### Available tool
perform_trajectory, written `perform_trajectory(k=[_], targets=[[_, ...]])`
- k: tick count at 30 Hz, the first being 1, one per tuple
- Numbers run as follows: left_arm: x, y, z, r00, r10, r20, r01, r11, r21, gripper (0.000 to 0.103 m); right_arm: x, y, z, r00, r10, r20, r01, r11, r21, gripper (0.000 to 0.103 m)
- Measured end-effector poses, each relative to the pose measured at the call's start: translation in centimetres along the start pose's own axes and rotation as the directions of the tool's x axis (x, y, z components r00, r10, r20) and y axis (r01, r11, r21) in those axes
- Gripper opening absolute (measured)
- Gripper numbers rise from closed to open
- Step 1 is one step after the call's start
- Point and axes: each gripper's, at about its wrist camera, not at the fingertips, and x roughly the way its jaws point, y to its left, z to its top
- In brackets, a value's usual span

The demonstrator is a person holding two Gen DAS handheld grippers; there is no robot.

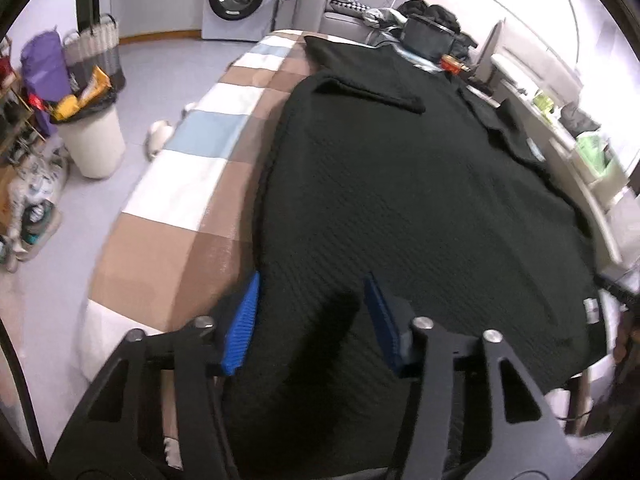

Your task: Fold small clothes

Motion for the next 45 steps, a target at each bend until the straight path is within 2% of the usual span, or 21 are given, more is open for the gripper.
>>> perform_trajectory(k=[2,4,7,11,14,16,17,18,19,20,21,22,24,27,30,32,33,37,41,45], targets=[[-0.1,0.1,-0.1,1.000,-0.025,-0.001,0.025,1.000,-0.015,0.046,-0.2,0.4,0.0,0.996,0.089,0.000,-0.089,0.996,0.001,0.078],[0.0,-0.1,0.0,1.000,-0.010,0.001,0.010,1.000,-0.007,0.046,-0.4,0.8,0.0,0.992,0.128,0.009,-0.128,0.992,-0.011,0.078],[0.0,-0.4,0.1,0.999,0.047,0.001,-0.047,0.999,0.012,0.046,-0.6,1.0,0.0,0.993,0.116,0.009,-0.116,0.993,-0.022,0.078],[0.2,-0.5,0.0,0.996,0.087,0.010,-0.087,0.996,0.026,0.047,-0.4,1.0,0.1,0.999,0.042,0.009,-0.041,0.998,-0.039,0.078],[0.5,-1.3,0.0,0.989,0.146,0.009,-0.146,0.986,0.080,0.047,0.2,1.4,-0.1,1.000,-0.001,-0.010,0.000,0.998,-0.069,0.067],[0.6,-1.7,-0.2,0.987,0.160,0.017,-0.161,0.982,0.102,0.046,0.1,2.1,-0.3,0.999,-0.039,0.004,0.039,0.993,-0.113,0.050],[0.5,-1.8,-0.4,0.988,0.154,0.020,-0.156,0.981,0.112,0.039,0.2,2.4,-0.4,0.999,-0.051,0.010,0.052,0.990,-0.130,0.047],[0.5,-2.1,-0.4,0.991,0.130,0.016,-0.131,0.983,0.129,0.027,0.2,2.6,-0.6,0.998,-0.061,0.015,0.063,0.988,-0.141,0.037],[0.5,-2.2,-0.4,0.993,0.115,0.010,-0.115,0.984,0.138,0.020,0.2,3.0,-0.6,0.998,-0.063,0.018,0.065,0.986,-0.156,0.028],[0.5,-2.3,-0.3,0.996,0.093,0.002,-0.093,0.985,0.146,0.007,0.3,3.1,-0.5,0.998,-0.055,0.016,0.057,0.985,-0.162,0.023],[0.5,-2.5,-0.3,0.996,0.085,0.006,-0.085,0.985,0.149,0.006,0.3,3.2,-0.5,0.999,-0.043,0.012,0.044,0.985,-0.165,0.013],[0.5,-2.5,-0.4,0.996,0.087,0.012,-0.088,0.985,0.149,0.005,0.2,3.3,-0.5,0.999,-0.040,0.018,0.042,0.985,-0.170,0.008],[0.5,-2.4,-0.4,0.997,0.070,0.023,-0.073,0.986,0.150,0.005,-0.1,3.2,-0.5,0.999,-0.025,0.037,0.031,0.987,-0.159,0.008],[-0.2,-1.7,0.1,0.998,0.026,0.052,-0.031,0.994,0.103,0.004,-1.0,3.0,-0.3,0.995,0.041,0.090,-0.029,0.991,-0.134,0.007],[-1.6,-1.5,1.1,0.993,-0.009,0.118,0.000,0.997,0.076,0.004,-2.4,3.0,0.2,0.978,0.113,0.173,-0.095,0.989,-0.109,0.007],[-2.3,-1.7,2.0,0.988,-0.024,0.151,0.013,0.997,0.073,0.004,-3.8,3.1,0.6,0.945,0.201,0.257,-0.178,0.978,-0.111,0.007],[-2.7,-1.8,2.6,0.984,-0.035,0.174,0.022,0.997,0.072,0.004,-4.2,3.2,1.0,0.933,0.217,0.286,-0.192,0.975,-0.113,0.007],[-3.8,-1.8,4.5,0.970,-0.049,0.237,0.037,0.998,0.053,0.004,-4.9,3.7,2.5,0.908,0.218,0.358,-0.190,0.975,-0.111,0.007],[-4.4,-0.6,5.6,0.964,-0.055,0.261,0.054,0.998,0.013,0.004,-4.7,3.2,3.5,0.907,0.197,0.371,-0.182,0.980,-0.074,0.007],[-4.4,-0.1,6.6,0.962,-0.053,0.269,0.057,0.998,-0.007,0.004,-5.2,1.9,4.0,0.893,0.174,0.414,-0.186,0.982,-0.012,0.007]])
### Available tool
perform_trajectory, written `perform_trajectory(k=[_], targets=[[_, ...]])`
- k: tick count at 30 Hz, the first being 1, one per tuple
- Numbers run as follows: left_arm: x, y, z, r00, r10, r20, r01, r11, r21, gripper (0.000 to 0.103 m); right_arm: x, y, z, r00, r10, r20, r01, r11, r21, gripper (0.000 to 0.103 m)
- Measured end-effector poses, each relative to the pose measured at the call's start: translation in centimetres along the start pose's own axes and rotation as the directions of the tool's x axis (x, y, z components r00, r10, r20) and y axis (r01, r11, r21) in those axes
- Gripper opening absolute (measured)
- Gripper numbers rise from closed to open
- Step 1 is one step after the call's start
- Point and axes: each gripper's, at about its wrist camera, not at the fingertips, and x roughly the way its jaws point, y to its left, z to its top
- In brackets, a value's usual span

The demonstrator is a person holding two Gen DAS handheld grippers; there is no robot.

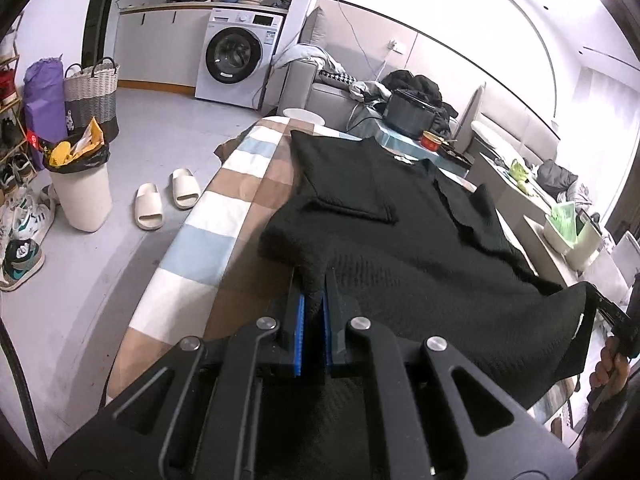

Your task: Fold small clothes

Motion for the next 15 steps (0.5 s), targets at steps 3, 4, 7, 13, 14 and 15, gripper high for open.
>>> perform_trajectory(k=[3,4,7,13,14,15], targets=[[0.0,-0.4,1.3,1.000,-0.012,0.026,0.012,1.000,0.004,0.004,-0.3,-0.5,0.8,0.999,-0.005,0.038,0.003,0.999,0.041,0.007],[0.2,-0.5,1.7,0.999,-0.014,0.034,0.014,1.000,0.005,0.004,-0.4,-0.6,1.2,0.999,-0.002,0.051,-0.001,0.998,0.057,0.007],[1.0,-0.7,2.8,0.999,-0.018,0.050,0.018,1.000,-0.002,0.005,0.2,-1.1,2.2,0.998,-0.010,0.063,0.004,0.996,0.086,0.007],[4.1,-0.2,4.5,1.000,-0.013,0.022,0.014,0.999,-0.030,0.005,2.0,-1.2,2.8,0.999,-0.038,0.025,0.036,0.995,0.093,0.007],[4.5,-0.2,4.5,1.000,-0.013,0.012,0.014,0.999,-0.031,0.005,2.3,-1.4,2.7,0.999,-0.037,0.020,0.035,0.995,0.093,0.007],[4.9,-0.2,4.5,1.000,-0.011,0.005,0.011,1.000,-0.026,0.005,2.4,-1.4,2.6,0.999,-0.039,0.018,0.037,0.995,0.093,0.007]])
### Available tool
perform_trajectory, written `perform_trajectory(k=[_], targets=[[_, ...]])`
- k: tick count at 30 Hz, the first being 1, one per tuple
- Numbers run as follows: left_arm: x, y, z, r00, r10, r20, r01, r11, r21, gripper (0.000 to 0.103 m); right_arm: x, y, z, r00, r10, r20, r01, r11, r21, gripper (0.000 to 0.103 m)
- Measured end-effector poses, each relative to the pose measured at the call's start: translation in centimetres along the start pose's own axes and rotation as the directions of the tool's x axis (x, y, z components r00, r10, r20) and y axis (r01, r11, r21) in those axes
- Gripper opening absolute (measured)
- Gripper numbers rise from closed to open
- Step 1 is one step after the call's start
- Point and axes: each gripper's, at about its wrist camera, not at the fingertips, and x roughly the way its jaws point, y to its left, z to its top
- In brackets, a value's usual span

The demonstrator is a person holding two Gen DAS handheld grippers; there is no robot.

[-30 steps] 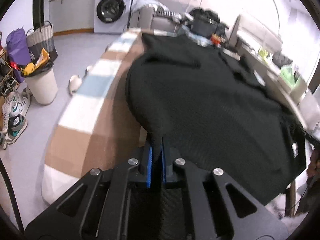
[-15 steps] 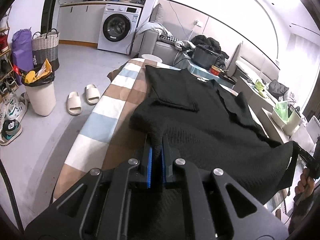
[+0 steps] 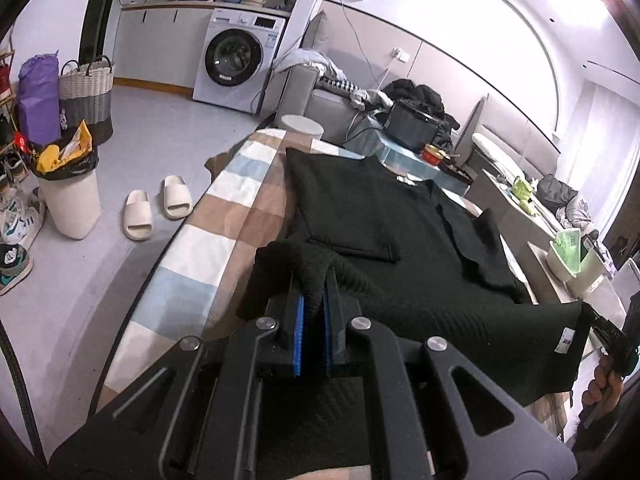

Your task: Fold small clothes

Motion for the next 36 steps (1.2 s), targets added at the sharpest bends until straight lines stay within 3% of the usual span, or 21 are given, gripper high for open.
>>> perform_trajectory(k=[4,7,8,9,11,15,22,28,31,33,34,36], targets=[[1.2,0.1,-0.7,0.999,0.019,-0.040,-0.018,1.000,0.013,0.006,0.4,-0.4,-0.3,0.999,-0.010,-0.031,0.010,1.000,0.000,0.007],[2.0,0.5,-1.8,0.993,0.060,-0.097,-0.058,0.998,0.020,0.024,1.2,-1.1,-1.1,0.992,-0.041,-0.117,0.043,0.999,0.012,0.017],[2.0,0.7,-2.2,0.991,0.077,-0.106,-0.075,0.997,0.024,0.035,1.3,-1.3,-1.4,0.989,-0.055,-0.139,0.058,0.998,0.012,0.020],[1.8,0.9,-2.7,0.990,0.093,-0.107,-0.090,0.996,0.026,0.043,1.5,-1.5,-1.7,0.984,-0.069,-0.165,0.071,0.997,0.010,0.029],[1.1,1.5,-3.7,0.989,0.095,-0.109,-0.093,0.995,0.019,0.048,1.1,-2.0,-2.5,0.976,-0.074,-0.204,0.078,0.997,0.012,0.044],[-0.1,2.3,-5.7,0.987,0.096,-0.132,-0.093,0.995,0.029,0.053,-0.2,-2.6,-4.1,0.959,-0.075,-0.273,0.072,0.997,-0.021,0.047],[-0.6,2.6,-8.5,0.975,0.129,-0.178,-0.117,0.990,0.077,0.053,-0.7,-2.8,-7.5,0.917,-0.151,-0.368,0.112,0.986,-0.124,0.047],[0.1,1.9,-9.8,0.961,0.188,-0.203,-0.160,0.976,0.146,0.053,-0.1,-1.6,-8.7,0.908,-0.174,-0.380,0.098,0.972,-0.211,0.052],[0.4,1.8,-10.1,0.963,0.154,-0.222,-0.123,0.982,0.146,0.051,-0.4,-1.3,-9.1,0.910,-0.176,-0.377,0.092,0.969,-0.229,0.052],[0.6,1.6,-10.2,0.962,0.147,-0.231,-0.112,0.981,0.159,0.036,-0.4,-0.7,-9.6,0.908,-0.205,-0.366,0.103,0.954,-0.280,0.046],[0.6,1.4,-10.3,0.962,0.157,-0.226,-0.117,0.977,0.179,0.031,-0.3,0.0,-10.0,0.902,-0.245,-0.356,0.121,0.934,-0.337,0.036],[0.5,1.1,-10.3,0.964,0.153,-0.216,-0.112,0.975,0.191,0.011,-0.5,1.0,-10.2,0.906,-0.235,-0.351,0.090,0.919,-0.383,0.016]])
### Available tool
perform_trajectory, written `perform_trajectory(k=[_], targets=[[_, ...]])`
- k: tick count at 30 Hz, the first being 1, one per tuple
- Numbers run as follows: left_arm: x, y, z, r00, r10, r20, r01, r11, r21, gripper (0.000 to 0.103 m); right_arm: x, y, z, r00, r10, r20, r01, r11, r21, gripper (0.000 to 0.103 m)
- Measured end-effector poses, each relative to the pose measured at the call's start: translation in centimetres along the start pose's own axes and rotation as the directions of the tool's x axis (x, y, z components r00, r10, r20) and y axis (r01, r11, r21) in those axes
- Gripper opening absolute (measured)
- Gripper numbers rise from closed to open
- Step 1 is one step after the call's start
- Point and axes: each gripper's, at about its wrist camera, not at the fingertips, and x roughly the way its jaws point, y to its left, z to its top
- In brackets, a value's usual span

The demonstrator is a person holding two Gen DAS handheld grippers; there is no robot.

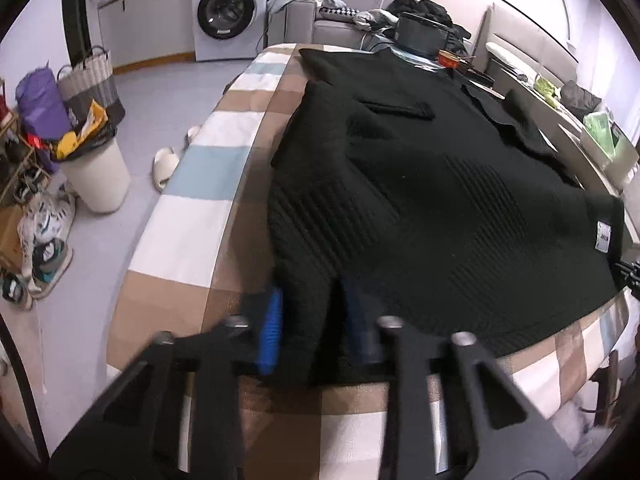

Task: Fold small clothes
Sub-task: 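Fold the held hem over the sweater body with both tools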

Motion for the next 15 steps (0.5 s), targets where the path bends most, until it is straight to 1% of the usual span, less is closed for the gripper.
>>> perform_trajectory(k=[1,3,5,8,9,10,12,15], targets=[[-0.2,0.0,0.0,1.000,-0.024,0.006,0.024,1.000,-0.002,0.008,0.0,0.5,0.0,1.000,0.002,0.001,-0.002,1.000,-0.017,0.012],[-1.1,-0.2,0.0,0.998,-0.050,0.030,0.050,0.999,0.009,0.005,-0.2,1.0,0.0,1.000,-0.001,0.010,0.002,0.999,-0.035,0.010],[-2.1,-0.3,0.2,0.996,-0.076,0.054,0.076,0.997,0.014,0.005,-0.8,0.9,0.1,0.998,0.052,0.035,-0.052,0.999,-0.014,0.010],[-4.5,0.1,0.9,0.979,-0.159,0.125,0.161,0.987,-0.007,0.005,-2.5,-0.3,0.6,0.985,0.143,0.095,-0.149,0.987,0.061,0.009],[-5.3,0.3,1.3,0.973,-0.176,0.147,0.180,0.984,-0.014,0.005,-3.2,-0.7,0.9,0.979,0.165,0.117,-0.175,0.981,0.087,0.009],[-6.1,0.4,1.7,0.969,-0.178,0.169,0.183,0.983,-0.017,0.005,-3.9,-1.2,1.3,0.973,0.185,0.140,-0.201,0.973,0.112,0.009],[-7.4,0.6,2.4,0.960,-0.187,0.210,0.196,0.980,-0.024,0.005,-5.1,-1.6,2.0,0.963,0.195,0.184,-0.222,0.965,0.138,0.009],[-8.9,1.0,3.6,0.944,-0.201,0.263,0.219,0.975,-0.041,0.005,-6.9,-1.8,2.8,0.951,0.189,0.245,-0.233,0.959,0.164,0.009]])
